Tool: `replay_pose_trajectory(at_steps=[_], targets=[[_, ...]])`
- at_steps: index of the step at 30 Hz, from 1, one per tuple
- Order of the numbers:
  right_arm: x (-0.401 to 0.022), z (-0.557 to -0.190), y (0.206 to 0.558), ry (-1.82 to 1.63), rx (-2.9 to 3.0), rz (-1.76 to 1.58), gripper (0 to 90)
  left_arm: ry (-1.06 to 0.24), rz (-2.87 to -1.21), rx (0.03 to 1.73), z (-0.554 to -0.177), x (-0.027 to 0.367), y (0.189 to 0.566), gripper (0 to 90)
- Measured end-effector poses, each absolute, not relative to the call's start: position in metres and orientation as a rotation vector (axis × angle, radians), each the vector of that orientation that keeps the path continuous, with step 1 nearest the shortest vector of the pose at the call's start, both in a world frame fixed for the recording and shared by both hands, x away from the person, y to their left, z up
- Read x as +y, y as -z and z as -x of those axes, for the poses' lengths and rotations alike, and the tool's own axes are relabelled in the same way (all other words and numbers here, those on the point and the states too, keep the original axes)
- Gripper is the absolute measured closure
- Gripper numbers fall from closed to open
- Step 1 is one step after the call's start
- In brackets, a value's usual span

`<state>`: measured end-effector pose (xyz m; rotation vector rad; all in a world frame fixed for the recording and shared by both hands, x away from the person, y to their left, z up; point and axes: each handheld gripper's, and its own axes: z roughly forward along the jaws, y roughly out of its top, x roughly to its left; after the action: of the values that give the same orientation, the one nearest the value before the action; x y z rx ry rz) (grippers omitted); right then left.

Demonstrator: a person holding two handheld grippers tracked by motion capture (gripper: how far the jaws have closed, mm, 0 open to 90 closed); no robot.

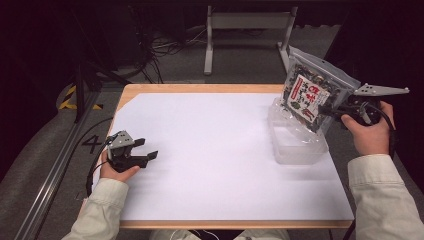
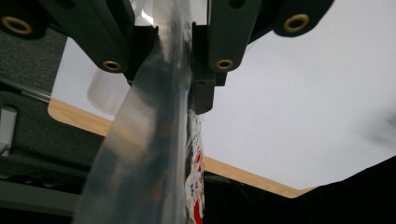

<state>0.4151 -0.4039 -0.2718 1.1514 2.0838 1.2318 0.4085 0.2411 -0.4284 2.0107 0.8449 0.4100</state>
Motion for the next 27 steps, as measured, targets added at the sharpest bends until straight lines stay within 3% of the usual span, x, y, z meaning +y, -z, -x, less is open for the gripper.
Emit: replay_pose_trajectory(at_steps=[27], targets=[[-0.406, -0.421, 0.302, -1.152, 2.111, -1.192, 76.8, -0.412, -2.011, 0.849, -0.409, 0.243, 0.428, 27.6]])
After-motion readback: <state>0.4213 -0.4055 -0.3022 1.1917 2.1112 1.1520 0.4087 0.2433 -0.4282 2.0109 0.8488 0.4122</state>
